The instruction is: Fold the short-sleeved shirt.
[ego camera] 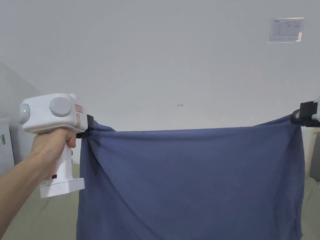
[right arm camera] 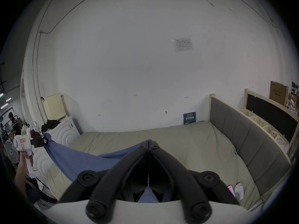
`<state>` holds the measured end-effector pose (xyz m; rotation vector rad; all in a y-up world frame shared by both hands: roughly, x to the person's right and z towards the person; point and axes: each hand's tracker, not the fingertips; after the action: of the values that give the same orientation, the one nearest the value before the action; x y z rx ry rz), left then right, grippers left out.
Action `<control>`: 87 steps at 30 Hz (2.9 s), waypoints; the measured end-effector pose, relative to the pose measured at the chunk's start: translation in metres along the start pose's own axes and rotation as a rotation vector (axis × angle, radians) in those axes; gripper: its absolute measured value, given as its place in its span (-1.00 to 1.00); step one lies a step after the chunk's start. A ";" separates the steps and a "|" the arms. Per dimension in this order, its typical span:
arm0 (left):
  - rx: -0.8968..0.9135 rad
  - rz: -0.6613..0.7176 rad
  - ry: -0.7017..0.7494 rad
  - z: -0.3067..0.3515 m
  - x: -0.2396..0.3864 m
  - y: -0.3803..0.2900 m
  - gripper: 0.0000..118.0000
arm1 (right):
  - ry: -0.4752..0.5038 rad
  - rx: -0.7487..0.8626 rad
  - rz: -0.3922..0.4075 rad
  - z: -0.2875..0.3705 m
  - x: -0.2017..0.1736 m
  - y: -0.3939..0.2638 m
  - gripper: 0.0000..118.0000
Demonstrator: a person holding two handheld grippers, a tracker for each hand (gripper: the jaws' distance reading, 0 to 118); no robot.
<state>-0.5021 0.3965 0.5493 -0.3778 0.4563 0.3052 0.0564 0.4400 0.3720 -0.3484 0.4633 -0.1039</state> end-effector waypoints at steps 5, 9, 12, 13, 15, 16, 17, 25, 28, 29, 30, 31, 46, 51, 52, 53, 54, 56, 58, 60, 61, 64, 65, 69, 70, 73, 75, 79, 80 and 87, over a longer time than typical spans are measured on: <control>0.002 -0.001 0.029 -0.028 0.010 0.009 -0.91 | -0.038 -0.017 0.050 -0.038 -0.003 0.015 -1.00; 0.017 -0.011 0.047 -0.058 0.021 0.026 -0.91 | -0.058 -0.021 0.078 -0.077 -0.005 0.037 -1.00; 0.035 -0.009 0.066 -0.082 0.030 0.041 -0.91 | -0.067 -0.014 0.100 -0.107 -0.006 0.059 -1.00; 0.036 -0.011 0.070 -0.091 0.034 0.047 -0.91 | -0.073 -0.009 0.109 -0.116 -0.007 0.068 -1.00; 0.053 -0.011 0.090 -0.106 0.043 0.057 -0.91 | -0.083 -0.001 0.133 -0.134 -0.009 0.086 -1.00; 0.074 -0.018 0.092 -0.113 0.047 0.063 -0.91 | -0.091 0.009 0.145 -0.143 -0.011 0.094 -1.00; 0.085 -0.018 0.094 -0.119 0.051 0.068 -0.91 | -0.093 0.013 0.150 -0.150 -0.012 0.101 -1.00; 0.125 -0.069 0.130 -0.184 0.083 0.095 -0.91 | -0.128 0.076 0.159 -0.212 -0.010 0.150 -1.00; 0.151 -0.073 0.144 -0.207 0.094 0.100 -0.91 | -0.146 0.097 0.169 -0.231 -0.006 0.158 -1.00; 0.175 -0.087 0.152 -0.214 0.098 0.102 -0.91 | -0.145 0.099 0.169 -0.237 -0.005 0.159 -1.00; 0.165 -0.098 0.157 -0.222 0.103 0.103 -0.91 | -0.154 0.104 0.166 -0.243 -0.003 0.162 -1.00; 0.169 -0.100 0.160 -0.230 0.106 0.102 -0.91 | -0.155 0.103 0.164 -0.251 -0.001 0.164 -1.00; -0.012 -0.200 0.144 -0.313 0.098 -0.046 -0.93 | -0.136 -0.054 0.108 -0.306 0.050 -0.012 -1.00; -0.091 -0.208 0.110 -0.302 0.079 -0.121 -0.94 | -0.119 -0.142 0.082 -0.279 0.057 -0.098 -1.00; -0.122 -0.204 0.109 -0.298 0.075 -0.136 -0.94 | -0.095 -0.165 0.082 -0.271 0.058 -0.114 -1.00; -0.121 -0.210 0.109 -0.293 0.071 -0.148 -0.94 | -0.089 -0.159 0.090 -0.262 0.058 -0.130 -1.00; -0.143 -0.213 0.113 -0.288 0.066 -0.160 -0.94 | -0.109 -0.189 0.123 -0.250 0.053 -0.147 -1.00; -0.164 -0.196 0.111 -0.273 0.055 -0.179 -0.94 | -0.096 -0.203 0.122 -0.229 0.053 -0.174 -1.00; -0.169 -0.192 0.116 -0.251 0.044 -0.197 -0.94 | -0.090 -0.220 0.105 -0.203 0.051 -0.201 -1.00; -0.160 -0.216 0.126 -0.226 0.034 -0.217 -0.94 | -0.079 -0.235 0.109 -0.179 0.051 -0.225 -1.00; -0.174 -0.230 0.122 -0.214 0.026 -0.226 -0.94 | -0.073 -0.251 0.099 -0.166 0.053 -0.236 -1.00; -0.200 -0.201 0.123 -0.180 0.008 -0.253 -0.94 | -0.047 -0.276 0.019 -0.125 0.054 -0.268 -1.00; -0.222 -0.181 0.110 -0.177 -0.002 -0.260 -0.94 | -0.054 -0.272 0.015 -0.112 0.053 -0.278 -1.00; -0.229 -0.164 0.109 -0.132 -0.025 -0.293 -0.94 | -0.059 -0.293 -0.005 -0.063 0.057 -0.313 -1.00; -0.247 -0.150 0.105 -0.123 -0.031 -0.299 -0.94 | -0.051 -0.301 -0.047 -0.053 0.059 -0.322 -1.00; -0.268 -0.119 0.085 -0.092 -0.049 -0.320 -0.94 | -0.058 -0.330 -0.034 -0.029 0.060 -0.344 -1.00; -0.282 -0.100 0.062 -0.075 -0.058 -0.331 -0.94 | -0.054 -0.359 -0.031 -0.014 0.061 -0.358 -1.00; -0.302 -0.064 0.052 -0.040 -0.068 -0.355 -0.94 | -0.065 -0.388 -0.035 0.013 0.062 -0.384 -1.00; -0.309 -0.068 0.048 -0.033 -0.072 -0.361 -0.94 | -0.059 -0.397 -0.037 0.019 0.063 -0.389 -1.00; -0.350 -0.016 0.047 0.000 -0.090 -0.396 -0.94 | -0.064 -0.462 -0.070 0.043 0.080 -0.433 -1.00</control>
<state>-0.4342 0.0275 0.7049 -0.7308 0.4457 0.3619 0.1390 0.0339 0.5271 -0.8190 0.4092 -0.0520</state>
